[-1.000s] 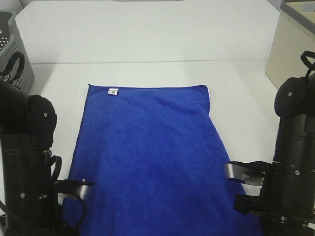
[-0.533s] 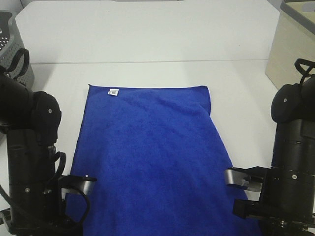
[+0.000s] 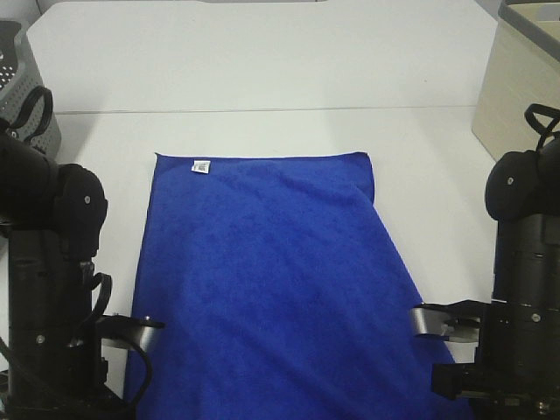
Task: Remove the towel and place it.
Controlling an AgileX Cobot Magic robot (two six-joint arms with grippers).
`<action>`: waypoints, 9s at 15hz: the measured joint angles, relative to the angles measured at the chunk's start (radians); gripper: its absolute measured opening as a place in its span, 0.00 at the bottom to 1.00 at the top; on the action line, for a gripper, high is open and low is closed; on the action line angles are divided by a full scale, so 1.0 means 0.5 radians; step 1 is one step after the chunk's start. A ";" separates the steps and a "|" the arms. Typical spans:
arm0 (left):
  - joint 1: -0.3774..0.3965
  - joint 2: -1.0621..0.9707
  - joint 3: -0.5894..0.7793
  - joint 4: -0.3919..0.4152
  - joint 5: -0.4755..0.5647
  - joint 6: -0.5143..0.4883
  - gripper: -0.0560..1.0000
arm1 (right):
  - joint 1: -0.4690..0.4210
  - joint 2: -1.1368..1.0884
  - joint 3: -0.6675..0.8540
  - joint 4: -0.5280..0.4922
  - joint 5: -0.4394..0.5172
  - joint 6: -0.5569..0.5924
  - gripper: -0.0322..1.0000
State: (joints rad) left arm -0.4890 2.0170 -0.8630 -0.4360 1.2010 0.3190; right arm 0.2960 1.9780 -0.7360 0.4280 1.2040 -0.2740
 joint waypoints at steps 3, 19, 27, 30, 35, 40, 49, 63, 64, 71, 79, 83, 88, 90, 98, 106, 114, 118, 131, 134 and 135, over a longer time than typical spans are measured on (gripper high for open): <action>0.000 0.002 0.000 -0.068 0.006 -0.006 0.49 | -0.004 0.000 0.000 0.028 0.000 0.000 0.45; 0.000 -0.314 0.004 -0.092 0.008 -0.224 0.51 | -0.004 -0.724 -0.350 -0.012 -0.038 0.106 0.73; 0.068 -0.840 -0.420 0.318 0.022 -0.700 0.51 | -0.004 -0.776 -0.764 -0.118 -0.194 0.262 0.74; 0.178 -0.842 -0.724 0.526 0.022 -0.826 0.51 | -0.010 -0.776 -0.768 -0.188 -0.218 0.364 0.74; 0.476 -0.788 -1.024 0.626 0.024 -0.848 0.51 | -0.026 -0.720 -1.262 -0.484 -0.196 0.548 0.74; 0.574 -0.444 -1.288 0.722 -0.054 -0.846 0.62 | -0.126 -0.224 -1.972 -0.480 0.008 0.518 0.74; 0.622 0.306 -2.002 0.718 -0.104 -0.804 0.63 | -0.252 0.576 -2.648 -0.428 0.018 0.444 0.71; 0.736 0.842 -2.448 0.554 -0.260 -0.758 0.63 | -0.294 1.134 -3.020 -0.334 0.018 0.348 0.71; 0.764 0.854 -2.448 0.524 -0.262 -0.732 0.63 | -0.294 1.142 -3.020 -0.334 0.018 0.346 0.71; 0.784 0.970 -2.448 0.314 -0.296 -0.606 0.63 | -0.294 1.230 -3.024 -0.280 0.020 0.306 0.71; 0.784 0.980 -2.448 0.300 -0.316 -0.564 0.63 | -0.294 1.236 -3.030 -0.190 0.018 0.256 0.71; 0.784 0.980 -2.448 0.292 -0.316 -0.556 0.63 | -0.294 1.238 -3.030 -0.162 0.018 0.256 0.71; 0.784 0.980 -2.448 0.142 -0.316 -0.480 0.63 | -0.294 1.250 -3.030 0.000 -0.044 0.158 0.71; 0.784 0.980 -2.448 0.124 -0.338 -0.458 0.63 | -0.294 1.262 -3.030 0.074 -0.100 0.108 0.71; 0.640 1.078 -2.494 -0.024 -0.474 -0.422 0.58 | -0.292 1.330 -3.044 0.372 -0.130 -0.006 0.69; 0.612 1.100 -2.516 -0.064 -0.492 -0.412 0.55 | -0.292 1.342 -3.044 0.386 -0.132 -0.060 0.62; 0.584 1.134 -2.516 -0.158 -0.576 -0.172 0.08 | -0.292 1.372 -3.044 0.340 -0.200 -0.140 0.04; 0.580 1.140 -2.516 -0.176 -0.580 -0.156 0.08 | -0.292 1.370 -3.044 0.326 -0.200 -0.162 0.03; 0.568 1.146 -2.520 -0.140 -1.100 0.018 0.08 | -0.290 1.332 -3.218 -0.150 -0.702 -0.194 0.03; 0.558 1.146 -2.520 -0.166 -1.344 0.114 0.08 | -0.288 1.332 -3.218 -0.168 -0.912 -0.232 0.03; 0.558 1.146 -2.520 -0.182 -1.406 0.140 0.08 | -0.288 1.332 -3.218 -0.176 -0.958 -0.236 0.03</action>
State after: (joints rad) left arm -0.2100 2.5900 -2.1230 -0.5270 0.4980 0.3890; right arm 0.1520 2.6440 -2.3450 0.3400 0.7250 -0.3920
